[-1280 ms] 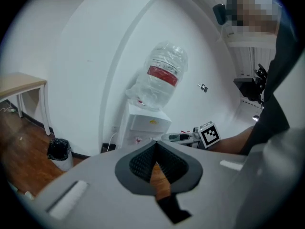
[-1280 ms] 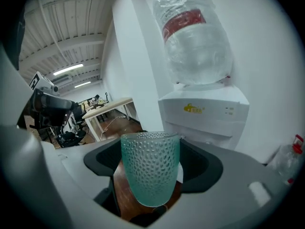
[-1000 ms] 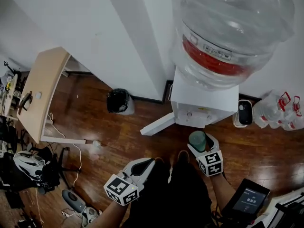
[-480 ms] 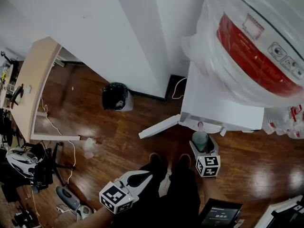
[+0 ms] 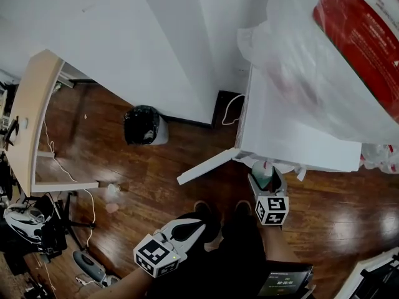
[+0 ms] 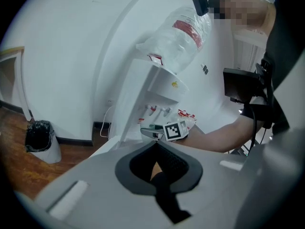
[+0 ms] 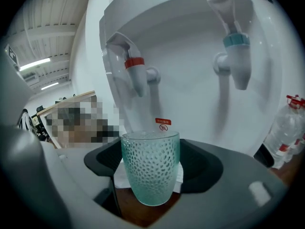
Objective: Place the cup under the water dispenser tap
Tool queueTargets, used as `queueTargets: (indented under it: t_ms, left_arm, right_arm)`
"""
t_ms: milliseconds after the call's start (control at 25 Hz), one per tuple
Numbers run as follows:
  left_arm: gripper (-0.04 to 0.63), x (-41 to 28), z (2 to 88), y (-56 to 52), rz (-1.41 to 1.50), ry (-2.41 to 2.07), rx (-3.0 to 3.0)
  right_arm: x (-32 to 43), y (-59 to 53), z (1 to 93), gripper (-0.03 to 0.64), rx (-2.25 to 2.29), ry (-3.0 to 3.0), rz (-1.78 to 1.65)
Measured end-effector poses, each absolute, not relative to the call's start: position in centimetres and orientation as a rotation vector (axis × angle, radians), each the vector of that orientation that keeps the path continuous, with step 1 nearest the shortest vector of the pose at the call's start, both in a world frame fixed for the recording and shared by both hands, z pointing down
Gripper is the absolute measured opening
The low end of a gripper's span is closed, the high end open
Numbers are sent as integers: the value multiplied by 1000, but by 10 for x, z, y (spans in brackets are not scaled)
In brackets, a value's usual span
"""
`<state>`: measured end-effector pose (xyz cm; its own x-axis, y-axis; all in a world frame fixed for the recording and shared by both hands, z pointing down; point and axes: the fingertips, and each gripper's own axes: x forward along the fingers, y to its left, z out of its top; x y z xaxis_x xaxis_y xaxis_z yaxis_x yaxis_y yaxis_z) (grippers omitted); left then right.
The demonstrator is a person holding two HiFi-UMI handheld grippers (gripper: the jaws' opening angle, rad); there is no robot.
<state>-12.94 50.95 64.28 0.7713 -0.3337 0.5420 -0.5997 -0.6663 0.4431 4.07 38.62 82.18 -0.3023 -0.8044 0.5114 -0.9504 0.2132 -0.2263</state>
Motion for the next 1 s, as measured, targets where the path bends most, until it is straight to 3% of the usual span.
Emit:
queueTargets:
  t_ms: [480,1000]
  left_arm:
    - [9,-109,706,502,670,-523,2381]
    - [9,-95,716,510,650,-559,2324]
  right_arm:
    - [44,363,818,364,1842,-2329,329]
    - [56,377,844,364,1737,-2345,509]
